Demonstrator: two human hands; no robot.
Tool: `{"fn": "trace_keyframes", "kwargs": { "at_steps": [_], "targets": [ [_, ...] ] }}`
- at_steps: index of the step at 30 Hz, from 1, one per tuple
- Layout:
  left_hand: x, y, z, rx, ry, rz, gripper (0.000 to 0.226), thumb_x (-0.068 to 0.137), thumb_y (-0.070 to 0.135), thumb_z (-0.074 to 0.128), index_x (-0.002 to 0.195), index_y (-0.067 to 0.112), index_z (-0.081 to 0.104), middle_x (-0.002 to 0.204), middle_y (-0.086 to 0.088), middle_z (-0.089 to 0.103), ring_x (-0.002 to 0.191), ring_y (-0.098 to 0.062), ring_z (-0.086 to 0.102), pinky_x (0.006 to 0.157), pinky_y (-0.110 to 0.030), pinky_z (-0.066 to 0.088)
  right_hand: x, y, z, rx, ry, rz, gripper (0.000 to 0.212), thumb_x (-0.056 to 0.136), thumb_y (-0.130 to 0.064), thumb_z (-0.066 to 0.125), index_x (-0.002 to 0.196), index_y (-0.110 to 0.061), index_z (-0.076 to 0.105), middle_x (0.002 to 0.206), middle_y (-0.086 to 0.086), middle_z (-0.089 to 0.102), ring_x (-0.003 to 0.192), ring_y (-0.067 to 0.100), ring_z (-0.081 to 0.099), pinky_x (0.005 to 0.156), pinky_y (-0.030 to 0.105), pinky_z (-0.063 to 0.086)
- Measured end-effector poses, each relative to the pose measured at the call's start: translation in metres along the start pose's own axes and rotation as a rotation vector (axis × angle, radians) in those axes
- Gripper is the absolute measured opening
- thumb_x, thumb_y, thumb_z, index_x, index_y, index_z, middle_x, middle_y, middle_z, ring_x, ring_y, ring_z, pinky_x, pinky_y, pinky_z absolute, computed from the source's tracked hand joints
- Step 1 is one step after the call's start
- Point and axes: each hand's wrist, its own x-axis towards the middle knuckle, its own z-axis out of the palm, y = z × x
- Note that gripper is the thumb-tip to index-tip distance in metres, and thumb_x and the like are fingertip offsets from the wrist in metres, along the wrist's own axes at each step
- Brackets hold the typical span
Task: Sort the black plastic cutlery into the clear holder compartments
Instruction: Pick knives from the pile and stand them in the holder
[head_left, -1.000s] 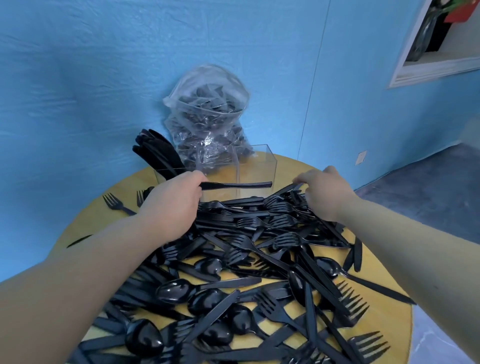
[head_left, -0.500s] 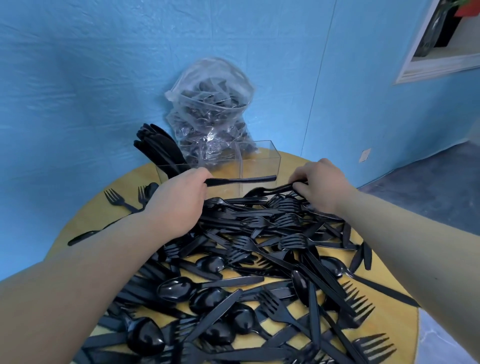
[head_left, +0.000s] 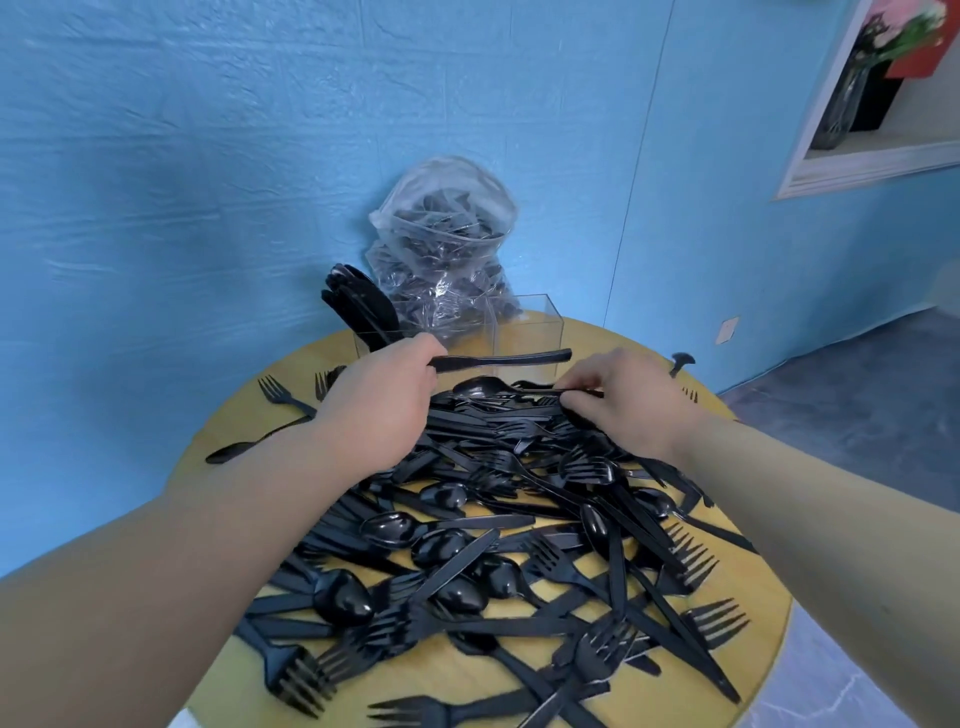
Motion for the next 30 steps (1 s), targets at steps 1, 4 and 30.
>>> {"fn": "trace_keyframes", "kwargs": {
  "at_steps": [1,4,30],
  "targets": [
    [-0.004,0.002,0.001,-0.007,-0.011,0.002,0.021,0.101,0.018,0.034,0.112,0.016,0.052,0.073,0.006,0.050,0.063,-0.009,0.047,0.052,-0.023,0.034,-0.004,-0.002,0.000,0.015,-0.010,0.016,0.017,0.092,-0.025,0.060,0.102,-0.017,0.071,0.095,-0.006,0.065,0.091,0.010,0.056,0.076,0.019,0.038],
    [-0.012,0.006,0.001,-0.023,-0.039,-0.006,0.023,0.102,0.019,0.032,0.115,0.015,0.051,0.076,0.002,0.055,0.064,-0.012,0.050,0.053,-0.025,0.035,-0.013,-0.004,0.000,0.005,-0.024,0.051,0.037,0.087,-0.038,0.065,0.118,-0.018,0.064,0.113,-0.003,0.065,0.108,0.015,0.054,0.086,0.024,0.041],
    [-0.020,0.017,-0.020,-0.192,0.087,0.032,0.037,0.098,0.019,0.047,0.133,0.027,0.053,0.119,0.010,0.058,0.086,-0.003,0.052,0.065,-0.003,0.035,-0.034,-0.032,-0.006,0.102,0.077,-0.077,0.028,0.096,-0.034,0.052,0.119,-0.025,0.064,0.103,-0.006,0.071,0.096,0.015,0.064,0.085,0.034,0.052]
  ]
}}
